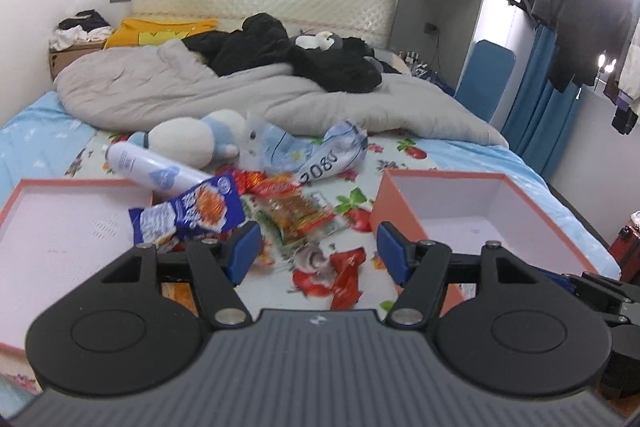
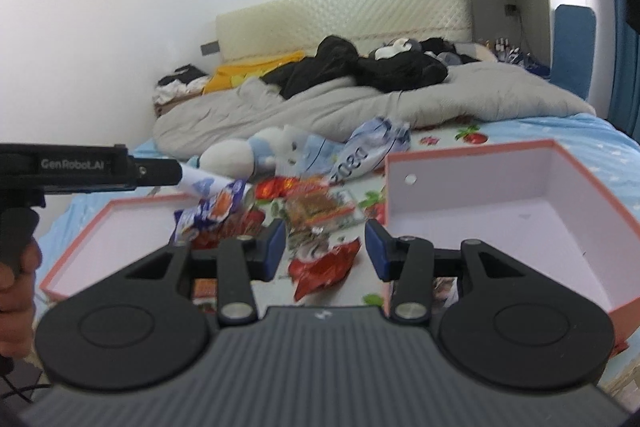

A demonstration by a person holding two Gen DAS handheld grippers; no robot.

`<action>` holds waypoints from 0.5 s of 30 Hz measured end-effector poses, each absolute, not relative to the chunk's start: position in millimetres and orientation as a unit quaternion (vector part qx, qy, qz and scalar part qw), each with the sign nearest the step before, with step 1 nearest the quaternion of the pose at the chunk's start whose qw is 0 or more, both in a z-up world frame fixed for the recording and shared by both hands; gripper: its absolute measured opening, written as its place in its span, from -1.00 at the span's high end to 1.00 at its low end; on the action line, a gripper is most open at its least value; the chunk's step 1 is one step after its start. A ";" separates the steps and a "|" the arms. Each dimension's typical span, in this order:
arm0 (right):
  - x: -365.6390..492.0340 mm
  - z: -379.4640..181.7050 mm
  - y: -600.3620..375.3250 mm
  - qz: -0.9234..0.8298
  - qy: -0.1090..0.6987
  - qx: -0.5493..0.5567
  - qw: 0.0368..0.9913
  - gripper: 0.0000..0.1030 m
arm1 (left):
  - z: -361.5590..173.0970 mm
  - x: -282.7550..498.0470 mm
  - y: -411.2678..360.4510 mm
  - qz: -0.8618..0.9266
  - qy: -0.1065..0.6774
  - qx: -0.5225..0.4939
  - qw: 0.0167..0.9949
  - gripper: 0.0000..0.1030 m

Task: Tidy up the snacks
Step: 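Move both tools back over the snack pile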

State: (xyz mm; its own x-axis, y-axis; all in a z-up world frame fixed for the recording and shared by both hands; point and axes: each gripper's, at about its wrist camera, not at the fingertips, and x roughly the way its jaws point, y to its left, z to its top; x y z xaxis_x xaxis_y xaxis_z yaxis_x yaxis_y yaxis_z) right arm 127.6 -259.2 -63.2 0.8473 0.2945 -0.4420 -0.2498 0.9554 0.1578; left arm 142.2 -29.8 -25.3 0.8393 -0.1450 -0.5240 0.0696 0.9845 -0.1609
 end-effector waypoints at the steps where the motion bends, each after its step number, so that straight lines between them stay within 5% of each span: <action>1: 125.9 -65.8 -256.6 0.143 0.240 0.047 0.959 0.10 | -29.2 140.4 -27.8 -0.055 0.280 -0.070 0.956 -0.35; 15: 103.0 -105.0 -221.7 0.162 0.275 0.032 0.947 0.10 | -80.5 114.1 10.2 -0.035 0.328 -0.090 0.940 -0.35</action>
